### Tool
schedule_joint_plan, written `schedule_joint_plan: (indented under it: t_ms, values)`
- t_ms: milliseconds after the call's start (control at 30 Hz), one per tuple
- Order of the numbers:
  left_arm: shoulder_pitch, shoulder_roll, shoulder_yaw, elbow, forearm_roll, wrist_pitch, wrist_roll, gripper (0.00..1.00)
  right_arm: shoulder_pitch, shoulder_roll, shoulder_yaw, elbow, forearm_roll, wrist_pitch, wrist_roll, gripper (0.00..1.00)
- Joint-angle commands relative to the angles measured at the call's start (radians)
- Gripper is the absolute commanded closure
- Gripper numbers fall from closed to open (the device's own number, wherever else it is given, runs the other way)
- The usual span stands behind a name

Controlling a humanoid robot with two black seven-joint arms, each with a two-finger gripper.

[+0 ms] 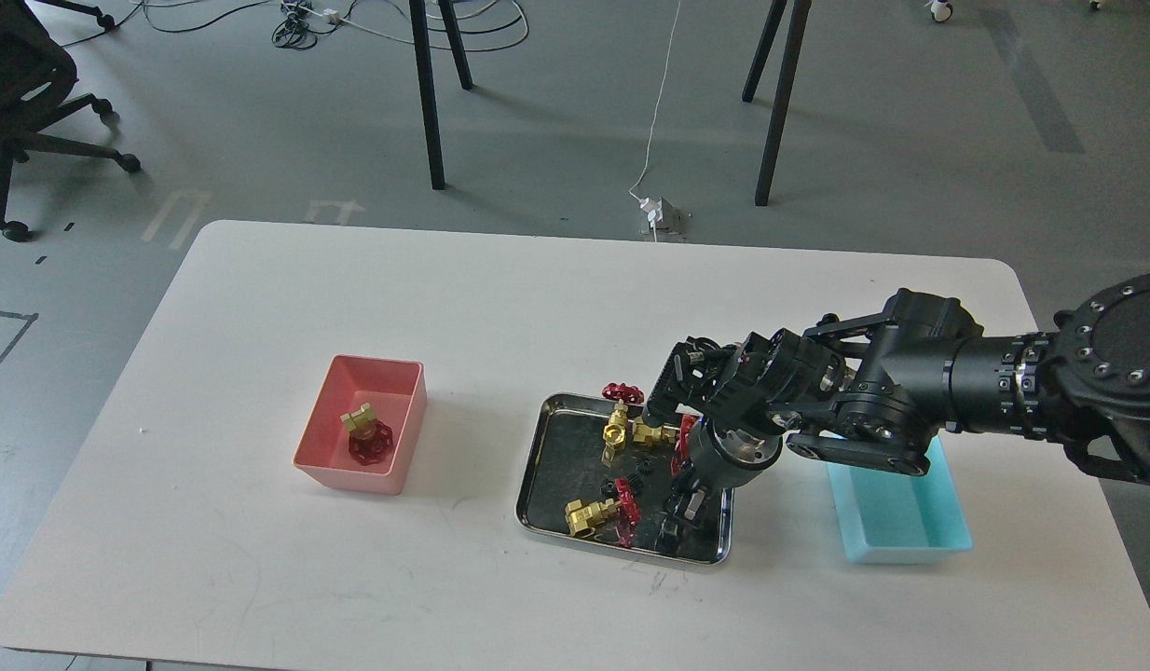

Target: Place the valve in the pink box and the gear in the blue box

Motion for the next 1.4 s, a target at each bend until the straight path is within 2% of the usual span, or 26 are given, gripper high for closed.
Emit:
schedule_joint_plan:
  t_ms: [0, 100, 233, 367, 533, 633, 833, 933, 1033, 1100, 1233, 1367]
  values:
    - [0.000, -0.003, 0.000, 0.005, 0.000, -0.003, 0.000, 0.01, 0.041, -0.015, 0.000, 0.056, 0.009, 0.000, 0.003, 0.96]
    - [0.002, -0.006, 0.003, 0.019, 0.000, -0.003, 0.001, 0.01, 0.102, -0.092, 0.014, 0.151, 0.017, 0.009, 0.008, 0.96]
    - [0.003, -0.014, 0.011, 0.028, 0.001, 0.000, 0.001, 0.01, 0.182, -0.265, 0.023, 0.296, 0.049, 0.025, 0.011, 0.96]
    - [0.003, -0.014, 0.012, 0.033, 0.003, 0.000, 0.001, 0.01, 0.219, -0.538, 0.040, 0.427, 0.072, 0.032, 0.012, 0.95]
    - [0.000, -0.015, 0.006, 0.033, 0.003, 0.000, 0.001, 0.01, 0.172, -0.837, 0.034, 0.533, 0.065, 0.035, 0.014, 0.95]
    - [-0.001, -0.015, 0.003, 0.031, 0.003, 0.000, -0.002, 0.01, 0.100, -0.911, 0.040, 0.532, 0.052, 0.028, 0.014, 0.95]
    - [-0.023, -0.014, 0.000, 0.033, 0.001, -0.005, -0.002, 0.01, 0.032, -0.897, 0.046, 0.463, 0.045, -0.032, 0.014, 0.91]
    - [-0.032, -0.014, 0.003, 0.031, 0.001, -0.005, 0.000, 0.01, -0.018, -0.848, 0.083, 0.392, 0.048, -0.061, 0.016, 0.77]
    - [-0.033, -0.014, 0.008, 0.033, 0.001, -0.005, 0.003, 0.01, -0.083, -0.837, 0.153, 0.372, 0.055, -0.066, 0.014, 0.39]
    - [-0.033, -0.014, 0.008, 0.031, 0.001, -0.005, 0.003, 0.01, -0.118, -0.836, 0.198, 0.372, 0.061, -0.069, 0.003, 0.06]
    - [-0.032, -0.014, 0.012, 0.031, 0.003, -0.005, 0.003, 0.01, -0.140, -0.850, 0.304, 0.378, 0.113, -0.069, 0.005, 0.05]
    - [-0.033, -0.017, 0.014, 0.031, 0.003, -0.008, 0.005, 0.01, -0.138, -0.928, 0.496, 0.387, 0.341, -0.071, 0.008, 0.04]
